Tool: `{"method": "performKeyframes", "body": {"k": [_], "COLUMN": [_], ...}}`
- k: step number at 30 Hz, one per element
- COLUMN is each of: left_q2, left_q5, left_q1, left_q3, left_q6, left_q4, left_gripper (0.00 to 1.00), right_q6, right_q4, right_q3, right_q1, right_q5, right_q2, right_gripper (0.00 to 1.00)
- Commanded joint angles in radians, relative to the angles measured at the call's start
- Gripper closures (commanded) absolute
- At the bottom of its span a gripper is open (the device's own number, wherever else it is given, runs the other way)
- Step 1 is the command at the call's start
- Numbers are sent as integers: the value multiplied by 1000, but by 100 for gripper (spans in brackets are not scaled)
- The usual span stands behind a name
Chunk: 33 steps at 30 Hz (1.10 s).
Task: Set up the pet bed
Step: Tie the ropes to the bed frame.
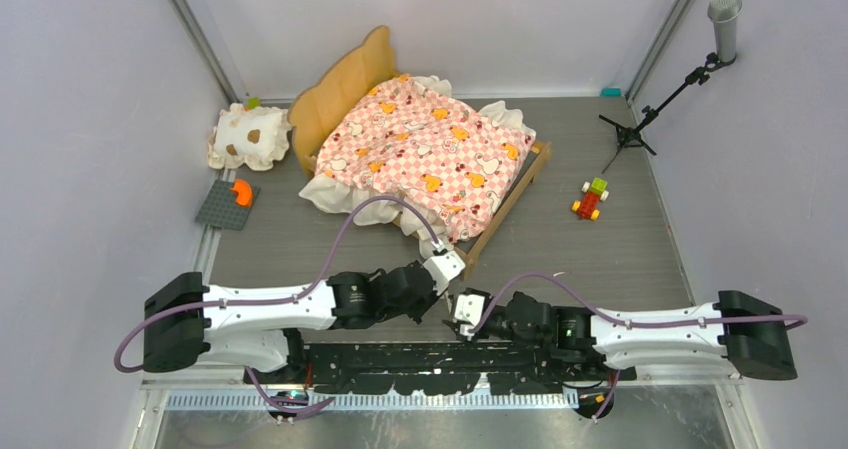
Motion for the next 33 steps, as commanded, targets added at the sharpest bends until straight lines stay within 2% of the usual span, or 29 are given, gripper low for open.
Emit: {"method": "performKeyframes", "body": {"k": [1, 10, 20, 28, 33], "left_q2": [-47, -75, -73, -76, -80], "left_q5": [69, 116, 139, 156, 168], "left_q1": [5, 15, 17, 17, 17], "left_q3": [12, 21, 32, 35, 34], "left_q6": [79, 126, 154, 151, 144], "left_q4": [3, -27, -40, -32, -24], "left_gripper": [100, 100, 100, 100, 100], "right_q6": [-161, -198, -182, -202, -202], "right_q4": [290, 309, 216, 285, 398], "right_q3": [-40, -28, 19, 42, 29], "right_q1": [-14, -94, -189, -201, -204], "right_q5": [-31, -101, -322, -323, -290], "right_q2": [64, 99, 130, 235, 289], "right_gripper": [46, 48, 49, 52, 54]}}
